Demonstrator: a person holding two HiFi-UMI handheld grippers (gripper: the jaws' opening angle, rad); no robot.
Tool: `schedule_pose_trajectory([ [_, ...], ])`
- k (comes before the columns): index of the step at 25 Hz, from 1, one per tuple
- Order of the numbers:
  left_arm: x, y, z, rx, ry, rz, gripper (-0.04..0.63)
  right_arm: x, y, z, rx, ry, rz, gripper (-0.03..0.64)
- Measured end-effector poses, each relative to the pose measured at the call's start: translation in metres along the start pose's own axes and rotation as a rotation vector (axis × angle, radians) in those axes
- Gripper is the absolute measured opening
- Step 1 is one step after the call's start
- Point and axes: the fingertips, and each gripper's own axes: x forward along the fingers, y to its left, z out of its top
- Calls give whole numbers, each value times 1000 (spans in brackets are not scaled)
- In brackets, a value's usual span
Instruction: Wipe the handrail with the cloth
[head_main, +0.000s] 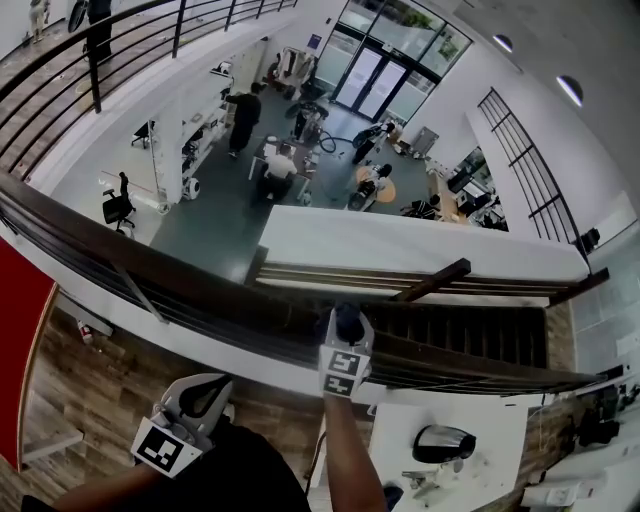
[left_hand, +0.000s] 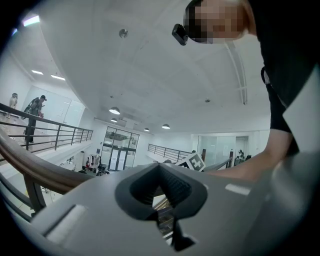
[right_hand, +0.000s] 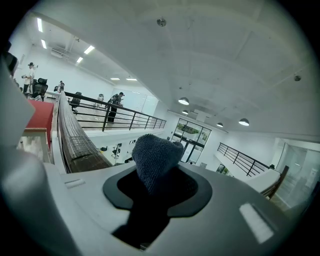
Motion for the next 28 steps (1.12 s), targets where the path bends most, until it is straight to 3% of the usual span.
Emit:
schedule_pose_trajectory([
  [17, 15, -13, -6, 8, 25, -14, 0, -10, -19, -5, -18, -22, -3, 121],
  [22, 10, -3, -8, -22, 14, 39, 0, -15, -26, 0, -6, -40, -5, 121],
  [25, 2, 9, -4, -49, 6, 79, 0, -21, -7, 22, 15, -93, 42, 121],
  [28, -3, 21, -2, -45, -2, 94, 0, -32, 44, 54, 65, -158, 163, 121],
])
